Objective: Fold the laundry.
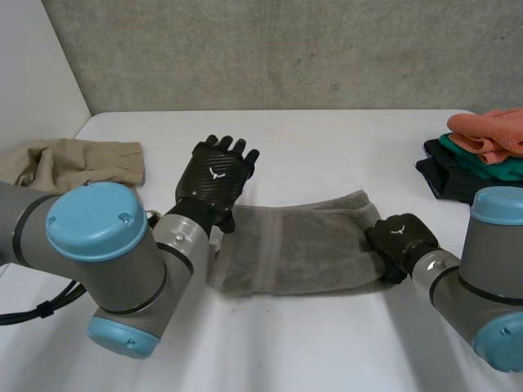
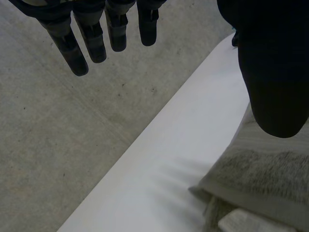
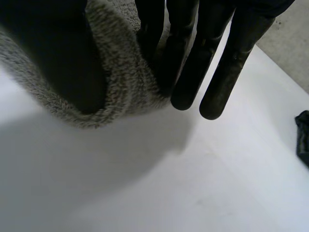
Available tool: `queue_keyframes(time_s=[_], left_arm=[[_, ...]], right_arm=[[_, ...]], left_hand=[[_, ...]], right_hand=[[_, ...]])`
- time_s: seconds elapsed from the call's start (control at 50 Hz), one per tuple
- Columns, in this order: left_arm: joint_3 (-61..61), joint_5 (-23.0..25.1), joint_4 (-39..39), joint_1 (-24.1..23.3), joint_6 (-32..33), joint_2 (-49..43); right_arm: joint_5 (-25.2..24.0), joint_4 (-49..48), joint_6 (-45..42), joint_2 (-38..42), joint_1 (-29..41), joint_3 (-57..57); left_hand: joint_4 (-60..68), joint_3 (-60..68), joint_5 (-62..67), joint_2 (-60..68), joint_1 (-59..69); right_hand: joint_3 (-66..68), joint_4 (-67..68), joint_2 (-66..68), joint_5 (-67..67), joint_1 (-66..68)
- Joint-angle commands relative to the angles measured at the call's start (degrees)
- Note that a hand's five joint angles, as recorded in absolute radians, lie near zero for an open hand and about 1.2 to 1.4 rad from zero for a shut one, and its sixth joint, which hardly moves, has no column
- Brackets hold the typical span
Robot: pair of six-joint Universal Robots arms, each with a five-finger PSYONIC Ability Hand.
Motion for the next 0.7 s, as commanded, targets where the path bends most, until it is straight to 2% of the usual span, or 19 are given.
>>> queue_keyframes(time_s=[0.02,0.08,0.14,0.2,0.3,0.32,0.36,0.38,0.44,0.46,0.5,0.56,0.62,0.7], left_arm=[[-2.86,-0.07,-1.37,2.81,0.08,5.57],[-4.18,-0.16,-1.81,4.92,-0.19,8.12],[-5.50,-0.16,-2.16,6.33,-0.28,10.06],[-7.52,-0.16,-2.52,8.53,-0.28,11.91],[-9.63,-0.24,-3.39,10.90,-0.54,12.36],[-9.73,-0.24,-3.48,10.82,-0.54,12.27],[-9.73,-0.24,-3.75,10.82,-0.45,12.01],[-9.64,-0.24,-3.75,10.64,-0.71,11.74],[-9.11,-0.24,-3.75,10.29,-1.85,11.56],[-8.50,-0.24,-3.75,10.03,-3.08,11.56],[-7.27,-0.24,-3.66,9.50,-5.19,11.22],[-3.24,-0.24,-4.10,7.14,-10.63,8.85],[0.81,-0.16,-5.76,4.06,-13.98,6.03],[8.27,-0.33,-11.99,-0.60,-17.67,-2.82]], right_arm=[[1.17,-5.52,-1.32,-0.47,4.98,-6.45],[1.70,-5.52,-1.15,-1.27,13.07,-11.64],[0.74,-5.61,-0.79,1.44,19.91,-15.59],[-0.23,-6.05,-0.79,4.26,24.06,-17.80],[-4.80,-5.27,-0.44,11.72,30.56,-23.15],[-4.72,-5.08,-0.27,12.70,30.75,-23.77],[-3.14,-4.56,0.34,13.76,30.92,-24.92],[0.09,-4.12,1.83,13.42,30.93,-25.27],[4.33,-3.59,7.01,11.31,30.75,-25.01],[6.25,-3.33,12.51,9.22,30.58,-23.97],[6.01,-3.06,19.12,6.31,29.53,-22.82],[3.56,-0.44,28.89,0.17,22.52,-19.48],[2.67,5.19,29.70,-1.44,18.63,-19.38],[2.84,10.20,30.32,2.85,17.30,-22.80]], left_hand=[[-1.26,-1.79,-2.19,-1.31,-0.33],[-1.26,-1.79,-2.19,-1.31,-0.33],[-1.42,-1.95,-2.35,-1.48,-0.49],[-1.26,-1.79,-2.19,-1.32,-0.33],[-1.26,-1.79,-2.19,-1.31,-0.33],[-1.26,-1.79,-2.19,-1.31,-0.33],[-1.26,-1.79,-2.19,-1.31,-0.33],[-1.26,-1.79,-2.19,-1.31,-0.33],[-1.26,-1.79,-2.19,-1.31,-0.33],[-1.26,-1.79,-2.19,-1.31,-0.33],[-0.42,-0.95,-1.35,-0.48,0.51],[0.09,-0.44,-0.84,0.03,1.02],[1.77,1.24,0.84,1.71,2.70],[1.94,1.41,1.01,1.88,2.87]], right_hand=[[14.93,15.05,14.45,18.16,27.20],[14.93,15.05,14.45,18.16,27.20],[14.93,15.05,14.45,18.16,27.20],[14.93,15.05,14.45,18.16,27.20],[14.93,15.05,14.45,18.16,27.20],[4.33,4.45,3.85,7.56,16.60],[-29.75,-29.63,-30.23,-26.52,-17.48],[-55.07,-54.95,-55.55,-51.84,-42.80],[-55.07,-54.95,-55.55,-51.84,-42.80],[-55.07,-54.95,-55.55,-51.84,-42.80],[-55.07,-54.95,-55.55,-51.84,-42.80],[-55.07,-54.95,-55.55,-51.84,-42.80],[-55.07,-54.95,-55.55,-51.84,-42.80],[-55.07,-54.95,-55.55,-51.84,-42.80]])
